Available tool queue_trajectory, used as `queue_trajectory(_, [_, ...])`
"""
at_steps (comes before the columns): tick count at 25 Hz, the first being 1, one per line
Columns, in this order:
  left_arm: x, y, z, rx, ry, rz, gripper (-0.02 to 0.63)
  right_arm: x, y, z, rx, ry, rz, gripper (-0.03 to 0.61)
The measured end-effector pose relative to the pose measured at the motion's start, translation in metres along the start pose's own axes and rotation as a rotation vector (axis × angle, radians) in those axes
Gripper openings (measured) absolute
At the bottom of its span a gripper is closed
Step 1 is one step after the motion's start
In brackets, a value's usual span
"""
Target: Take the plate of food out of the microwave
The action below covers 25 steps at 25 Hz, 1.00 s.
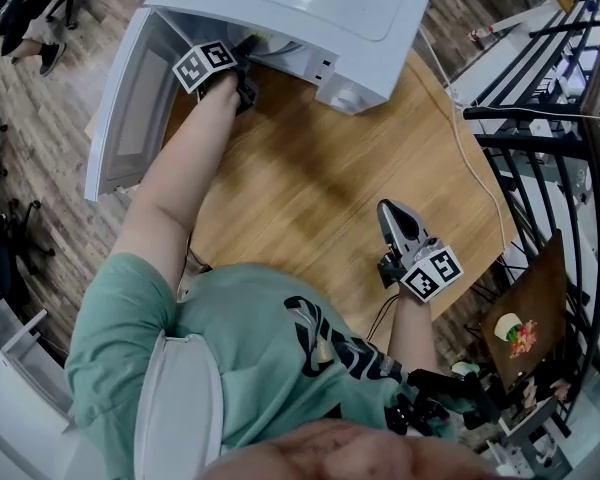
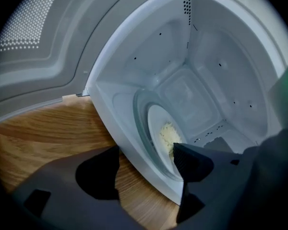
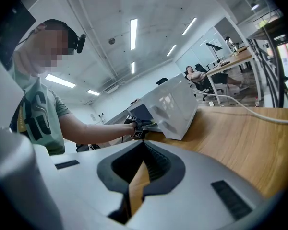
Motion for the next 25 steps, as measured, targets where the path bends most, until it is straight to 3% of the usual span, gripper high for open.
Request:
queue_trajectory(4, [0.001, 0.007, -0.010, -0.013, -0.016, 0.040, 0.356, 0.001, 0.002, -0.003, 0.002, 0.004, -0.002, 0.008])
queue_trajectory(11, [-0.004, 0.019, -0.024, -0.070, 0.037, 0.057, 0.347, 0.004, 0.004, -0.010, 0.002, 0.011, -0.002, 0.008])
queue_trajectory(16, [-0.011, 0.025, -0.019, -0.151, 0.072, 0.055, 0.244, 0.003, 0.003, -0.015, 0.001, 0.015, -0.008, 0.008])
queue_trajectory(19, [-0.009, 0.028, -0.013, -0.211, 0.107, 0.053, 0.087, 0.004, 0.004, -0.017, -0.005, 0.014, -0.009, 0.008])
queue_trajectory(20, [-0.008, 0.029, -0.013, -0.227, 0.129, 0.050, 0.063, 0.005, 0.004, -0.018, -0.006, 0.014, -0.009, 0.008])
queue_trajectory(25, [-0.008, 0.038, -0.020, -0.355, 0.240, 0.059, 0.015, 0.009, 0.004, -0.023, -0.003, 0.024, -0.008, 0.008])
Point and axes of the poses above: the fingertips, and each gripper's own axes: y backward along the fingers, z to its right, x out of its top, the point moved 8 cm from there along y, backward along the fingers, and after that the axes turned 10 degrees about x, right-handed, at the moved point
